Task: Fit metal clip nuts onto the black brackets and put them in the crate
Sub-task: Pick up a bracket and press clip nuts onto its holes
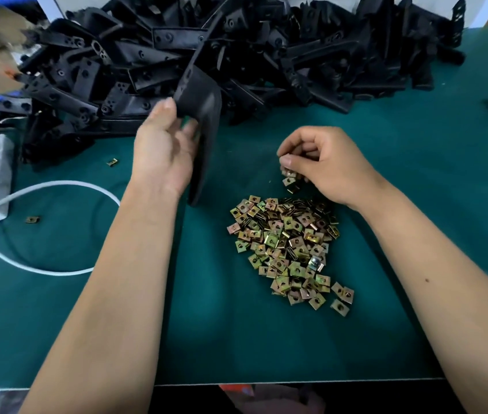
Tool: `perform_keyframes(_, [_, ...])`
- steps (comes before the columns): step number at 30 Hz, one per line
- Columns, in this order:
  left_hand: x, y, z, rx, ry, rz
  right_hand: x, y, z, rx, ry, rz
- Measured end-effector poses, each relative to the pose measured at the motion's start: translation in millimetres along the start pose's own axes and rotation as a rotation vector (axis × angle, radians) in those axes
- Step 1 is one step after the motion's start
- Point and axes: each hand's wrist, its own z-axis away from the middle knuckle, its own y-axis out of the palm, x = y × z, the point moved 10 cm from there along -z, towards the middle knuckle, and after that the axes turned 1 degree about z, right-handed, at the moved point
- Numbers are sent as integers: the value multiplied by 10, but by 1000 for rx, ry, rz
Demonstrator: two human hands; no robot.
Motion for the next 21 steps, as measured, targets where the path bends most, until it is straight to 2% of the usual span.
perform_keyframes(2, [-190,24,29,-5,156,-94,20,26,12,26,-10,-53])
perform_keyframes(5, [-454,138,144,2,423,-507,29,56,28,41,-7,-126])
perform_keyframes(7, [-427,298,214,90,517,-738,9,34,28,7,12,-178])
perform_keyframes(10, [-198,433,246,218,513,-907,-60,-50,19,-91,62,-265])
perform_keyframes(14, [19,404,224,252,454,-1026,-185,-201,30,-220,147,-356])
perform_keyframes(17, [129,394,218,252,450,-1098,-263,-257,46,-273,211,-505])
perform_keyframes(21, [292,513,316,368,449,-1265,-275,-260,53,-284,225,-585])
